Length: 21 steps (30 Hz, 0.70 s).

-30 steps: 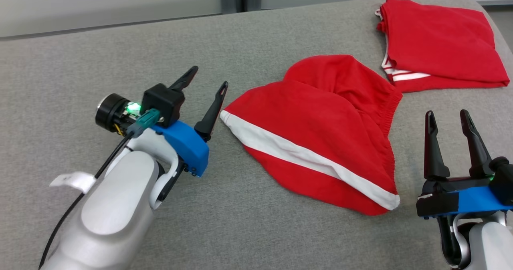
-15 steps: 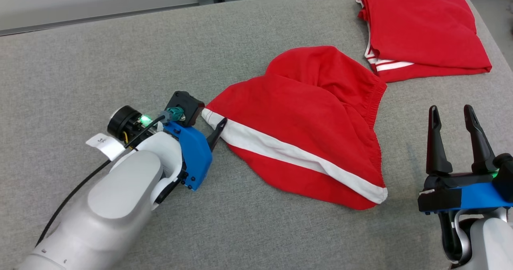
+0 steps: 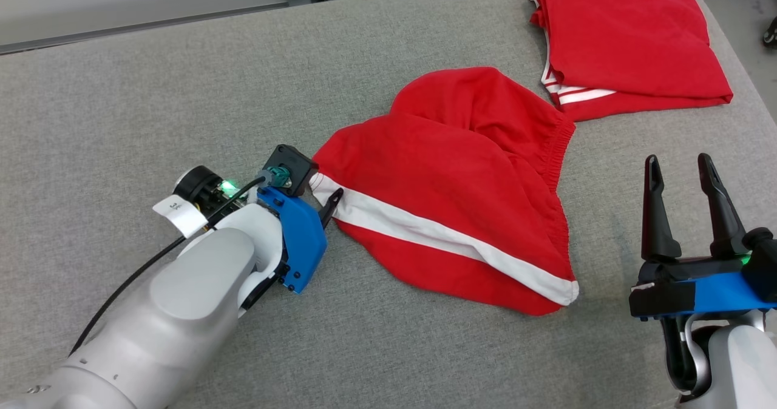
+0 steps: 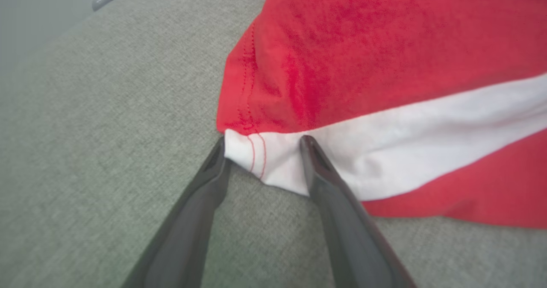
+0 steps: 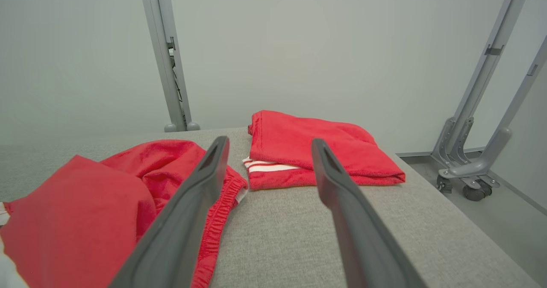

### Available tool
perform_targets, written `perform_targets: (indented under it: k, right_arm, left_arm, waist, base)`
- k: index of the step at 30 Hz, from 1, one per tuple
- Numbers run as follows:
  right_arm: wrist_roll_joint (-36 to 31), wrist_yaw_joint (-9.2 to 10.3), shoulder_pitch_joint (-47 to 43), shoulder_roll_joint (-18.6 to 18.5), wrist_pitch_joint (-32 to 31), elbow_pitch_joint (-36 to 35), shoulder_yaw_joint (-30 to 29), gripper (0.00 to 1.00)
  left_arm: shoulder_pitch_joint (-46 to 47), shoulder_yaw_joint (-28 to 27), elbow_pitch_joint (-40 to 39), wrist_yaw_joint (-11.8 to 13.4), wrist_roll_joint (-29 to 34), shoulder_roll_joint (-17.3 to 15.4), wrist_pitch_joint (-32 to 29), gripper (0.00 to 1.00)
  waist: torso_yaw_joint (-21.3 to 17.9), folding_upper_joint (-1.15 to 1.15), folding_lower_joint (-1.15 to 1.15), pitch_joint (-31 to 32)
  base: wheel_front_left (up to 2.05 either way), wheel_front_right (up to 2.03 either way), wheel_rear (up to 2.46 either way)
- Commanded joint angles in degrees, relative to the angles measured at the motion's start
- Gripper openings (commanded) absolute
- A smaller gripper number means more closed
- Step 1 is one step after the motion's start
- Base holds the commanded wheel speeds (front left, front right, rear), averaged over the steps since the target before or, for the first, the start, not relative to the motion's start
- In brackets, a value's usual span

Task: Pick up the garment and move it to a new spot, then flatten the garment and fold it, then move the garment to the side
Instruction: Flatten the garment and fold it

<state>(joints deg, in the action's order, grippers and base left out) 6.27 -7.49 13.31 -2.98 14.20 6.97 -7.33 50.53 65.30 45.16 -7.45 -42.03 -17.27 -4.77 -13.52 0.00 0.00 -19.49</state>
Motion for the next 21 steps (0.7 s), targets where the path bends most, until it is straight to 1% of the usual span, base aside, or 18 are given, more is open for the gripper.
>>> perform_targets:
  k: [1,7,12,16,21]
  right_arm:
    - [0.1,-0.01,0.3,0.1,0.1,0.1,-0.2,1.0]
    - [-0.2,-0.01,-0.9,0.0,0.0,0.2,-1.2,1.0]
    - [-0.2,-0.01,-2.2,-0.4,-0.4,0.5,-1.3,1.0]
    - [-0.2,-0.01,-3.4,-0.7,-1.0,0.8,-1.4,1.0]
    - [0.0,-0.01,-4.5,-1.2,-1.8,0.7,-1.1,1.0]
  left_arm:
    - [0.5,1.2,1.2,0.0,-0.7,0.5,1.0,0.0]
    - [1.4,2.2,3.5,0.0,-2.5,1.6,6.4,0.0]
    - [-1.1,0.8,5.2,0.3,-3.8,2.1,12.5,0.0]
    - [-4.2,-0.4,4.8,1.7,-4.6,1.7,16.5,0.0]
    - [-9.8,-2.1,1.5,4.6,-5.4,-0.4,19.2,0.0]
  waist:
    - [0.1,0.0,0.0,0.2]
    - [2.1,0.0,0.0,1.9]
    - [5.5,0.0,0.0,4.4]
    - [8.7,0.0,0.0,6.8]
    - [12.6,0.0,0.0,9.1]
  base:
    - [0.0,0.0,0.0]
    - [0.0,0.0,0.0]
    - [0.0,0.0,0.0]
    - [0.0,0.0,0.0]
    - [0.0,0.0,0.0]
